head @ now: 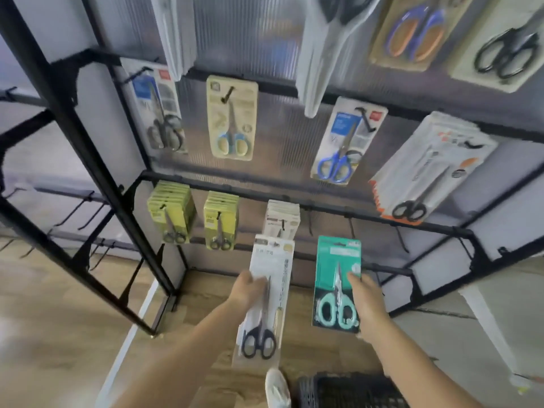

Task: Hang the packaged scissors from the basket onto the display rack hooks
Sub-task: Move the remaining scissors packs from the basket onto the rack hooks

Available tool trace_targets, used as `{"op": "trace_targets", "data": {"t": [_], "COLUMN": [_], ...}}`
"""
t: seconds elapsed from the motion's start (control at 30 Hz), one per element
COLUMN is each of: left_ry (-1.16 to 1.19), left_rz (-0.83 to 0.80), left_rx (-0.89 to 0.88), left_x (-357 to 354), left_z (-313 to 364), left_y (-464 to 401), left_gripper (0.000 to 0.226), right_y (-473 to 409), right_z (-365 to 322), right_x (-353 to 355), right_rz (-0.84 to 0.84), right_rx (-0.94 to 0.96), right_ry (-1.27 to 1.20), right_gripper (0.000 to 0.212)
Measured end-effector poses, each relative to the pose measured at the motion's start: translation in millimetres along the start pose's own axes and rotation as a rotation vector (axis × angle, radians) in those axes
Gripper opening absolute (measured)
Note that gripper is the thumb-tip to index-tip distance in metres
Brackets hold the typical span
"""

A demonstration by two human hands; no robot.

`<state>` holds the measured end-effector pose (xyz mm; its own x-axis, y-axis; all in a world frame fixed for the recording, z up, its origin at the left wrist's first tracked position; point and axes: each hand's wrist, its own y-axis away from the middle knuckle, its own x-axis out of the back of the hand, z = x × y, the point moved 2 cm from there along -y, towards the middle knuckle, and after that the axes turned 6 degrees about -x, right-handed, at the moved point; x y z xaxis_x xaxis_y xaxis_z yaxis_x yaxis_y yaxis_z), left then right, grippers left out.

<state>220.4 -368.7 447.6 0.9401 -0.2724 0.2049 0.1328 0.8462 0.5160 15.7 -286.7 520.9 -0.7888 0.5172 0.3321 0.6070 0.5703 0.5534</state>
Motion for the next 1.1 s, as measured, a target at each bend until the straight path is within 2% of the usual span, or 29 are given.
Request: {"op": "trace_targets", "data": {"t": [0.1, 0.23, 0.37, 0.53, 0.7, 1.1], "left_ry": [0.007, 0.008, 0.052, 0.035, 0.024, -0.154], "left_rz": [0.040, 0.070, 0.069, 0.062, 0.067, 0.032], "left_rx": [-0.006, 0.016, 0.037, -0.017, -0.020, -0.043], "left_x": [-6, -18, -30, -42, -43, -44], "left_z": [7, 11, 9, 13, 7, 10], "left_y": [-18, -40, -51, -62, -76, -121], "left_gripper": [0.016, 0.025, 0.010, 0.012, 0.015, 0.020], "right_y": [-28, -54, -71, -87, -98, -118], "right_z": [-17, -35, -44, -52, -55, -55], "right_x": [-7, -15, -17, -17, -20, -23], "right_rz": [-0.013, -0.054, -0.081, -0.134, -0.113, -0.120], "right_rx": [0.005, 0.009, 0.015, 0.039, 0.049, 0.022], "right_ry": [-0.012, -0.020, -0.003, 0.040, 0.068, 0.114], "right_gripper": [0.019, 0.016, 0.016, 0.017, 0.020, 0.020]}}
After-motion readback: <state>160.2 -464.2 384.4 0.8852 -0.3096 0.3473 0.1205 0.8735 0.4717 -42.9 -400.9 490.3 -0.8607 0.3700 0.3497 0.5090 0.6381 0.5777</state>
